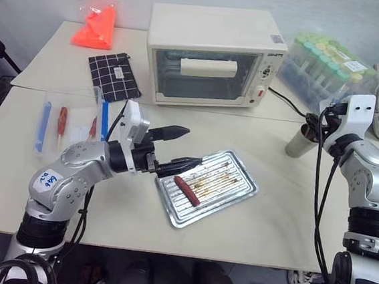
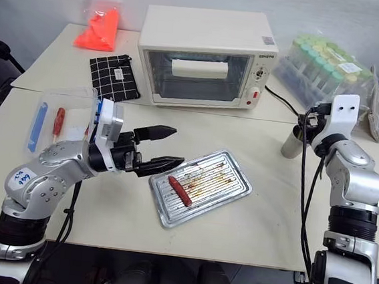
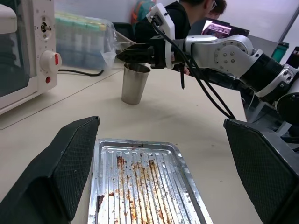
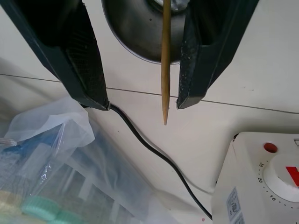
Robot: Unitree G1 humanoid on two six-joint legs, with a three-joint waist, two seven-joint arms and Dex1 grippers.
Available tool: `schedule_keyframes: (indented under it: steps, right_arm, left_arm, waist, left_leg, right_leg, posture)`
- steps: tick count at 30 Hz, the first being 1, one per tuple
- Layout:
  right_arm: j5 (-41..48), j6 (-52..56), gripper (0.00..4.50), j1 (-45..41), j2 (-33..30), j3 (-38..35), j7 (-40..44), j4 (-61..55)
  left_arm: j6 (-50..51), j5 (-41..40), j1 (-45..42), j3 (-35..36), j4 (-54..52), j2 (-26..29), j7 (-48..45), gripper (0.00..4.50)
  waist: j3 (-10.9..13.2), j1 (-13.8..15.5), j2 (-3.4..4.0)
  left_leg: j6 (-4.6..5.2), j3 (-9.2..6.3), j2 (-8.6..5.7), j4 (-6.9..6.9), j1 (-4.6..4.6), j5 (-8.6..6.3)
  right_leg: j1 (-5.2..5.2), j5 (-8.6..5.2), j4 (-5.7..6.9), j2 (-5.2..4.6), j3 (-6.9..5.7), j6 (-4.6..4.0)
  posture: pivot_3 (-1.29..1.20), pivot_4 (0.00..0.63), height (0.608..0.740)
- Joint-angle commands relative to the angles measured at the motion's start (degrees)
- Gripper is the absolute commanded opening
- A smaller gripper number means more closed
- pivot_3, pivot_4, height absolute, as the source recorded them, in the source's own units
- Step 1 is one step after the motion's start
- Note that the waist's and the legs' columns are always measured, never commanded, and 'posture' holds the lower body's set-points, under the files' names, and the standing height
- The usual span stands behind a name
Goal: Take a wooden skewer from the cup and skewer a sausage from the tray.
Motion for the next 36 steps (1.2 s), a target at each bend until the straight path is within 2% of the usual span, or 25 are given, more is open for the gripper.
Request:
schedule_keyframes:
  steps: [1,4,9,13,19,22,24,27,30,34,36]
  right_arm:
    - [0.85,-0.19,1.06,-1.54,0.01,-1.96,-0.28,-1.22]
    - [0.78,-0.06,0.26,-1.73,0.12,-1.99,-0.45,-1.35]
    - [1.59,1.49,0.26,-2.56,-0.54,-3.31,-1.15,-3.35]
    - [4.12,7.12,0.26,-6.65,-3.14,-5.85,-1.81,-8.62]
    - [10.67,22.17,0.26,-15.38,-7.3,-10.17,-3.54,-15.27]
    - [17.06,36.0,0.26,-20.7,-5.42,-15.36,-7.49,-19.1]
    - [18.24,39.83,0.26,-20.21,-6.21,-14.77,-7.38,-22.51]
    - [14.5,36.13,0.26,-12.04,-10.44,-9.45,-4.33,-26.68]
    - [13.05,34.75,0.75,-5.64,-9.4,-9.53,-5.03,-26.44]
    - [9.89,30.5,1.76,-0.54,-7.68,-7.1,-5.85,-25.55]
    - [8.94,27.67,1.76,-0.04,-5.82,-6.96,-6.29,-23.56]
  left_arm:
    - [-1.09,0.16,-1.01,1.13,-1.36,-0.11,0.32,4.5]
    - [-1.37,0.57,-1.61,0.9,-0.68,-0.33,0.18,4.5]
    - [-1.94,1.28,-3.05,0.15,0.64,-0.86,-0.24,4.5]
    - [-2.92,2.34,-4.6,-0.37,2.03,-1.43,-0.9,4.5]
    - [-4.91,3.89,-6.04,-0.3,3.96,-2.25,-1.74,4.5]
    - [-5.62,4.25,-6.84,-0.09,4.82,-2.96,-1.79,4.5]
    - [-5.77,4.36,-6.9,-0.09,4.97,-3.17,-1.92,4.5]
    - [-5.95,4.59,-6.57,-0.21,5.14,-3.66,-1.85,4.5]
    - [-6.17,5.02,-6.33,-0.47,5.23,-3.99,-1.94,4.5]
    - [-6.06,5.17,-6.48,-0.41,5.07,-4.14,-1.69,4.5]
    - [-5.92,5.2,-6.42,-0.37,4.87,-4.17,-1.59,4.5]
  waist:
    - [0.0,0.0,0.0]
    - [0.0,0.0,0.0]
    - [0.0,-0.01,0.0]
    - [0.05,0.0,0.08]
    - [0.11,0.11,0.19]
    - [0.11,0.03,0.18]
    - [0.11,0.11,0.18]
    - [0.11,0.22,0.18]
    - [0.1,0.7,0.16]
    - [0.1,1.01,0.17]
    - [0.1,0.96,0.17]
  left_leg:
    - [0.0,0.0,0.0,0.0,0.0,0.0]
    - [0.0,0.0,0.0,-0.01,0.0,0.0]
    - [0.0,0.0,0.0,-0.01,0.0,0.0]
    - [0.0,0.0,0.0,-0.01,-0.01,0.0]
    - [0.0,-0.01,0.02,-0.09,-0.06,0.01]
    - [0.01,-0.01,0.02,-0.13,-0.1,0.01]
    - [0.01,-0.01,0.02,-0.11,-0.11,0.01]
    - [0.02,-0.04,0.01,-0.17,-0.15,0.01]
    - [0.07,-0.1,-0.01,-0.15,-0.21,-0.02]
    - [0.13,-0.01,-0.1,0.02,-0.49,0.02]
    - [0.11,-0.01,-0.09,0.16,-0.75,0.05]
  right_leg:
    - [0.0,0.0,-0.01,0.0,0.0,0.0]
    - [0.0,0.0,-0.01,0.0,-0.01,0.0]
    - [0.0,0.0,0.0,0.01,-0.01,0.0]
    - [0.0,0.0,0.02,0.0,0.0,0.0]
    - [-0.13,0.0,0.07,0.0,-0.02,0.0]
    - [-0.12,0.0,0.09,0.0,-0.01,0.0]
    - [-0.13,0.0,0.11,-0.01,-0.02,0.0]
    - [-0.13,0.0,0.09,-0.03,-0.03,0.0]
    - [-0.1,0.01,-0.02,-0.04,-0.06,0.02]
    - [-0.41,0.06,0.13,-0.1,0.03,0.11]
    - [-0.69,0.06,0.21,-0.08,0.03,0.11]
  posture:
    - [0.0,0.15,0.74]
    - [0.0,0.15,0.74]
    - [0.0,0.15,0.74]
    - [0.0,0.15,0.74]
    - [0.0,0.15,0.74]
    - [0.0,0.15,0.74]
    - [0.0,0.15,0.74]
    - [0.0,0.15,0.74]
    - [0.0,0.15,0.74]
    - [0.0,0.15,0.74]
    - [0.0,0.15,0.74]
